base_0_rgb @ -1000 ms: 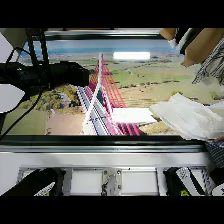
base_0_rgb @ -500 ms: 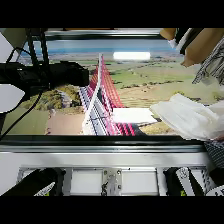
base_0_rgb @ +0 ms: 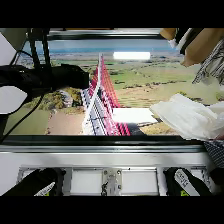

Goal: Fold the clothes and pants, and hang the long-sleeved shirts on hangers.

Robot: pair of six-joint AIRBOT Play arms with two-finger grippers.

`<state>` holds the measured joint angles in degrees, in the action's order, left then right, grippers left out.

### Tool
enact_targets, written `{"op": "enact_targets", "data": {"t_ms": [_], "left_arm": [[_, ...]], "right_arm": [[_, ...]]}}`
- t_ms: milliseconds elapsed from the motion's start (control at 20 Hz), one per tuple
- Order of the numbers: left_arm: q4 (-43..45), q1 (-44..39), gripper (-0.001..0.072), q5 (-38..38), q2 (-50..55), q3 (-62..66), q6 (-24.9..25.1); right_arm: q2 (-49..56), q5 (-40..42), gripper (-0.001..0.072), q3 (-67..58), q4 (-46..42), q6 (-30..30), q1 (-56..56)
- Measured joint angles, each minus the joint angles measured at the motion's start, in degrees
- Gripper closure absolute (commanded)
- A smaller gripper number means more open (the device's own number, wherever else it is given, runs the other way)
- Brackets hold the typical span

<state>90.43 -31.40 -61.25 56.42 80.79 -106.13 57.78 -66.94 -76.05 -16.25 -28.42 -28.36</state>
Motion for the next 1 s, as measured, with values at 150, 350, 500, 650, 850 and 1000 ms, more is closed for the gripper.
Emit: {"op": "enact_targets", "data": {"t_ms": [150,350,500,650,850,1000], "left_arm": [[-0.02,0.0,0.0694,3.54,-1.25,-6.01,-1.05],[-0.39,0.0,0.0694,7.43,-1.44,-10.88,-1.7],[-0.44,0.0,0.0694,8.22,-1.44,-13.0,-1.92],[-0.46,0.0,0.0694,8.5,-1.44,-13.9,-1.95],[-0.61,0.0,0.0694,8.81,-1.44,-14.29,-1.97],[-0.61,0.0,0.0694,8.87,-1.44,-14.4,-2.08]], "right_arm": [[1.09,3.37,0.0238,4.37,-8.26,-3.15,15.08],[4.11,7.02,0.0238,9.57,-12.57,-4.68,30.03],[6.4,7.89,0.0238,11.08,-13.68,-5.11,36.17],[7.67,8.07,0.0241,11.63,-14.21,-5.31,38.86],[8.2,7.98,0.0692,11.87,-14.49,-5.57,39.91],[8.33,7.61,0.0691,11.89,-14.62,-5.66,40.13]]}}
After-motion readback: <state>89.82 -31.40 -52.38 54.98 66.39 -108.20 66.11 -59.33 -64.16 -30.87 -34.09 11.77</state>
